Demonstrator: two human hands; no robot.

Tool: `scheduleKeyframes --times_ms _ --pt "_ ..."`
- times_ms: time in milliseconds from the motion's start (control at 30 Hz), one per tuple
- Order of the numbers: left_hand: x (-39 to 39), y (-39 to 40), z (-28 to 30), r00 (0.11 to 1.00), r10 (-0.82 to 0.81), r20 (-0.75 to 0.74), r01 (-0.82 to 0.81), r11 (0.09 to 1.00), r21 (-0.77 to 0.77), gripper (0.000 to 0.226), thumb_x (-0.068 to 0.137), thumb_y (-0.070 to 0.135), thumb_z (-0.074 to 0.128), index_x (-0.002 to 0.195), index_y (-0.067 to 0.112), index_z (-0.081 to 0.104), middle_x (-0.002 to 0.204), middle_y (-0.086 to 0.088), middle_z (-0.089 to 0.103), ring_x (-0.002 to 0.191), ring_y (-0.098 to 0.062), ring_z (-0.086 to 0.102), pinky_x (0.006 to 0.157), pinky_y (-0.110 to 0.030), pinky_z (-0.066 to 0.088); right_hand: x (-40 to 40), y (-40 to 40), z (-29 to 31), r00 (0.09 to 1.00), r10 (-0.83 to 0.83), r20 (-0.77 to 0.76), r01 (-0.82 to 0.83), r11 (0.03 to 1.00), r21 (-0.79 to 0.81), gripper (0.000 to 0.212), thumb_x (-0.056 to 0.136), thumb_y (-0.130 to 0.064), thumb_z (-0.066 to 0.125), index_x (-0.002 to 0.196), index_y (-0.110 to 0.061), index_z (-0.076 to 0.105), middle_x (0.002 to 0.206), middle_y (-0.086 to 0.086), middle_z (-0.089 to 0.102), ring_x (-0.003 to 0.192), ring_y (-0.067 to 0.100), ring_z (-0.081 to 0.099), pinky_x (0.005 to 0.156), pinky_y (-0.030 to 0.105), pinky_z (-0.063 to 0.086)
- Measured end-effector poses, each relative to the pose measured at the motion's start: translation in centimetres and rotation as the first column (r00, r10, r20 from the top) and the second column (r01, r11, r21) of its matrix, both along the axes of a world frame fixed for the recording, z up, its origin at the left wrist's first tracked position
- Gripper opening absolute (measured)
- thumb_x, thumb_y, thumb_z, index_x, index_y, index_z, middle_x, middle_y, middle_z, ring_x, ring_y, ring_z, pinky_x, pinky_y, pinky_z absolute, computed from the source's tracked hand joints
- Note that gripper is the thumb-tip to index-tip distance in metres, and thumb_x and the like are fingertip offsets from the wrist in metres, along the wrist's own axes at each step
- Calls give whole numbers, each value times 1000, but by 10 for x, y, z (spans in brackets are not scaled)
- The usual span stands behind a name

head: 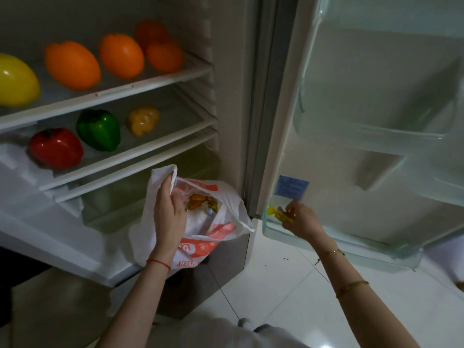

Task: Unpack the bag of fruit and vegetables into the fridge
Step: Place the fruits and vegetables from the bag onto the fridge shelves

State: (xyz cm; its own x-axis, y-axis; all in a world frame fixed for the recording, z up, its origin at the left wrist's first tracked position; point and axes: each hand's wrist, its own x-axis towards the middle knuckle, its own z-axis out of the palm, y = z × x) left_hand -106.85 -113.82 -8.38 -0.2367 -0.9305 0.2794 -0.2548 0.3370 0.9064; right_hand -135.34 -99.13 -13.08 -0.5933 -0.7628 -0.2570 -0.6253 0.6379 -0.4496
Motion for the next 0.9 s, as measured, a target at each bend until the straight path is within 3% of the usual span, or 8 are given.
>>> scheduleKeyframes --times_ms 100,233,400,467,567,633,733,900 --pt "-5 4 0 999 35 12 -34 999 -17 48 100 7 39 145 22 39 139 -3 48 119 -7 53 86 -5 46 -11 -5 -12 999 39 8 -40 993 112 42 81 -17 71 119 -7 55 120 15 62 109 33 58 84 34 45" --pt "-6 12 2 996 78 37 -76 996 -47 45 98 3 41 141 17 45 141 -4 48 125 -11 50 91 -2 42 -15 -11 -25 995 91 45 -96 985 144 45 82 -30 75 116 -7 56 117 13 63 105 31 60 80 30 44" --pt "-5 13 0 988 145 52 -143 989 -35 44 99 7 41 140 22 46 140 0 49 126 -13 50 102 -34 48 -18 -13 -36 989 120 90 -130 985 114 43 82 -33 76 111 -5 62 112 15 68 101 31 63 85 34 49" --pt "-5 15 1 988 152 42 -151 988 -21 42 99 10 40 139 23 46 139 1 50 125 -14 51 101 -37 49 -20 -14 -35 987 141 82 -149 983 107 40 82 -29 77 110 -4 63 111 14 68 101 29 64 85 33 49" --pt "-3 15 2 984 173 42 -172 985 -26 41 99 12 40 139 22 46 135 -2 53 120 -18 55 96 -34 51 -16 -22 -23 989 143 27 -144 989 23 26 84 -19 72 106 -5 66 107 13 70 97 29 65 82 34 51" --pt "0 14 1 982 182 45 -181 983 -22 43 99 11 39 139 23 45 131 -4 56 112 -18 58 86 -25 52 -5 -31 -7 991 124 -52 -127 990 -59 6 87 -15 62 88 -11 66 93 11 70 86 31 66 71 34 51" --pt "5 13 2 981 188 36 -188 982 -13 43 100 11 38 139 28 45 129 -2 57 106 -15 60 76 -14 48 18 -41 19 992 41 -123 -72 963 -261 27 89 -23 58 64 -16 49 64 3 56 62 24 54 56 29 36" --pt "16 9 1 981 191 24 -191 981 33 40 101 15 39 139 27 44 126 -7 59 109 -22 59 77 -12 48 53 -43 47 968 -44 -246 -60 915 -400 42 86 -29 59 51 -11 45 47 8 48 46 30 51 45 26 34"
